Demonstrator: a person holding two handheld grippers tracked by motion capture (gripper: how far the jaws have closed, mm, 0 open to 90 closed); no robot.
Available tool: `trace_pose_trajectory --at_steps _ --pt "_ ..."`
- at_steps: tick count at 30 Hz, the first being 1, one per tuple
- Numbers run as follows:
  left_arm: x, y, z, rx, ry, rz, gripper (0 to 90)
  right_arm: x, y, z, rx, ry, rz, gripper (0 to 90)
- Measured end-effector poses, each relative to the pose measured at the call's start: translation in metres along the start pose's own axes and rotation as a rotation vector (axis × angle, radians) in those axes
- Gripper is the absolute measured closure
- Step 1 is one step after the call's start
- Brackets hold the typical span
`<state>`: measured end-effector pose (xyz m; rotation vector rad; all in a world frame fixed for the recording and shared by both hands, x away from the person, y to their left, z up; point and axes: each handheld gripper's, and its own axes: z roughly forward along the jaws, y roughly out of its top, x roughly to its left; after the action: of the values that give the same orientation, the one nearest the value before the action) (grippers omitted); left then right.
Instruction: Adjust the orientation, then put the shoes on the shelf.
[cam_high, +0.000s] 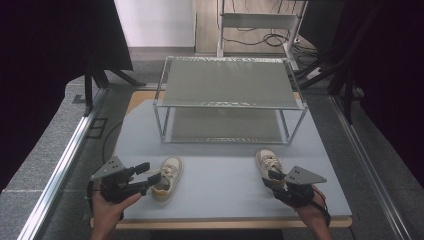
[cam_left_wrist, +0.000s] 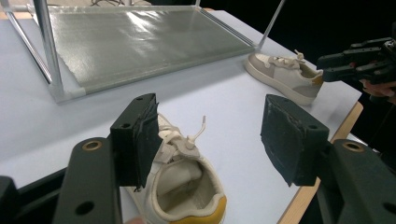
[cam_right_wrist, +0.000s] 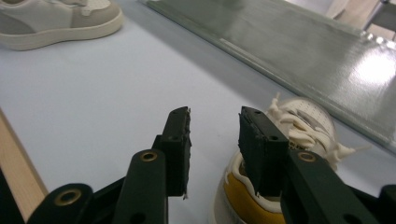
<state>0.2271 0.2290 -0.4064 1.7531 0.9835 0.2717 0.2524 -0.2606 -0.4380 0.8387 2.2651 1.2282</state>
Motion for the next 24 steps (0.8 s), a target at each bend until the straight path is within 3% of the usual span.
trace_pose_trajectory --at_steps 6,8,11,15,17,18,19,24 --pt "-0.003 0.001 0.002 0.004 -0.009 0.007 36.8 -0.005 0.005 -0.008 -0.008 0.003 -0.044 59.6" --pt "-0.004 0.004 0.006 0.013 -0.026 0.012 36.9 -0.007 0.009 -0.011 0.007 0.013 -0.089 57.1" --pt "-0.011 0.012 0.012 0.035 -0.039 0.059 36.9 -0.011 0.010 -0.011 0.055 0.045 -0.160 52.5" --pt "-0.020 0.018 0.022 0.086 -0.052 0.146 36.7 -0.028 0.011 -0.008 0.111 0.104 -0.199 46.5" --pt "-0.021 0.020 0.025 0.109 -0.108 0.184 37.8 -0.036 0.011 -0.010 0.127 0.135 -0.214 46.4" --pt "-0.021 0.020 0.025 0.109 -0.108 0.184 38.7 -0.036 0.011 -0.010 0.127 0.135 -0.214 46.4" --pt "-0.022 0.022 0.026 0.142 -0.131 0.215 38.9 -0.043 0.012 -0.010 0.160 0.172 -0.234 46.5" --pt "-0.024 0.026 0.030 0.267 -0.159 0.319 37.7 -0.049 0.015 -0.011 0.220 0.216 -0.299 46.7"
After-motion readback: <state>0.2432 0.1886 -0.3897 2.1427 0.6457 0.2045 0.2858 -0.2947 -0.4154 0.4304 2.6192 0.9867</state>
